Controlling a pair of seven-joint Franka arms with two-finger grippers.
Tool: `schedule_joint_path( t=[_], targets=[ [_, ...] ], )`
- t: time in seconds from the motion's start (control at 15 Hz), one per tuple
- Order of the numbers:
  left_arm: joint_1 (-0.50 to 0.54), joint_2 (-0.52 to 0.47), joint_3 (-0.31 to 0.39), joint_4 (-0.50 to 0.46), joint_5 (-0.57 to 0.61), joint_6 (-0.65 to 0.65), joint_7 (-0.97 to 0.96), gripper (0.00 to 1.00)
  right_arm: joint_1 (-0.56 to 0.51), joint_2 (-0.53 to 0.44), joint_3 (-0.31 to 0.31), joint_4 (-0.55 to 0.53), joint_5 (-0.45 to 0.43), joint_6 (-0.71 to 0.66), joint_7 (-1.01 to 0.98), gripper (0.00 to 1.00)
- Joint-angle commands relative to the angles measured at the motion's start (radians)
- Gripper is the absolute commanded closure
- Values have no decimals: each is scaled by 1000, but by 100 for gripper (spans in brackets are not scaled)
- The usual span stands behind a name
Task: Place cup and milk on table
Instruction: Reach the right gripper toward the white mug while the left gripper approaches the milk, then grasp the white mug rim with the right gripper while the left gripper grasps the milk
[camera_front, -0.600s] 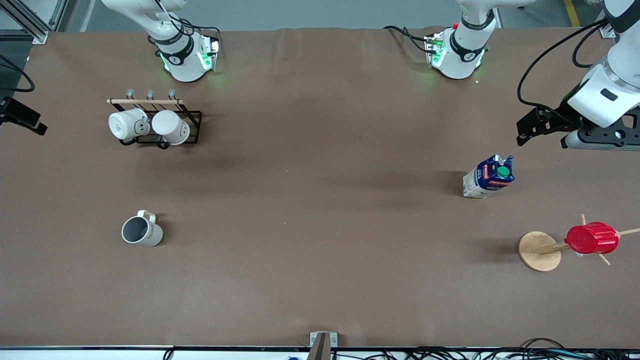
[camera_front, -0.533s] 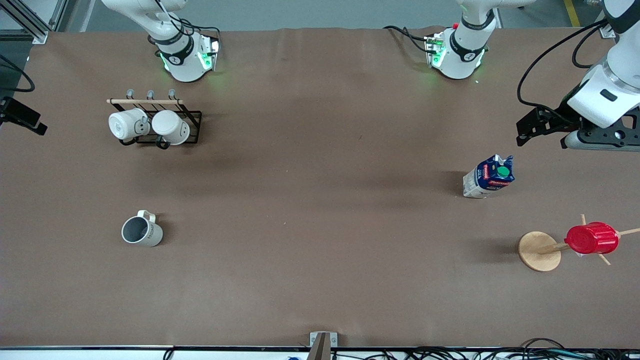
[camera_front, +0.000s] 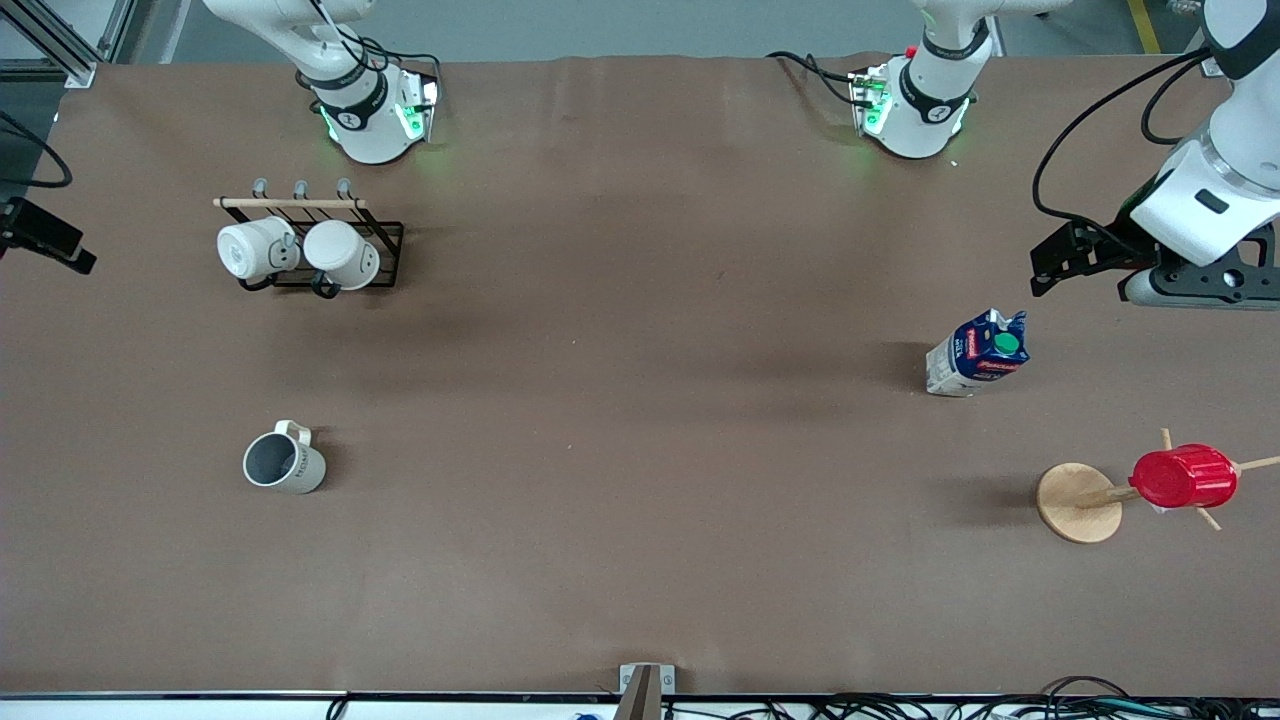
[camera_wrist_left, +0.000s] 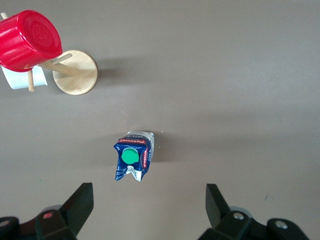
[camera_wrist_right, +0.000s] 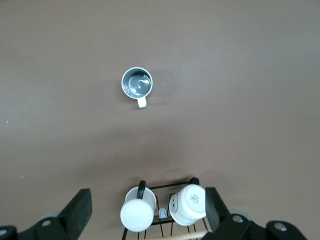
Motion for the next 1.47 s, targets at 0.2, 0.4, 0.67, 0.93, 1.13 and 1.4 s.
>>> schedule_joint_path(
  t=[0.2, 0.4, 0.67, 0.93, 1.13, 1.4],
  targets=[
    [17, 37, 3, -17, 18, 15, 10, 3, 3, 120, 1, -173, 9, 258, -36, 0],
    [20, 57, 6, -86, 19, 104, 12, 3, -2, 227, 2, -219, 10, 449, -92, 0],
    [54, 67, 5, -250, 19, 288, 12, 3, -1, 387, 6, -222, 10, 680, -141, 0],
    [72, 110, 5, -298, 26, 351, 20, 4, 1, 485, 18, -250, 30, 863, -148, 0],
    [74, 131, 5, -352, 27, 392, 43, 4, 1, 517, 22, -325, 32, 1019, -170, 0],
    [72, 149, 5, -384, 26, 402, 46, 4, -13, 531, 22, -330, 32, 1030, -228, 2]
  ],
)
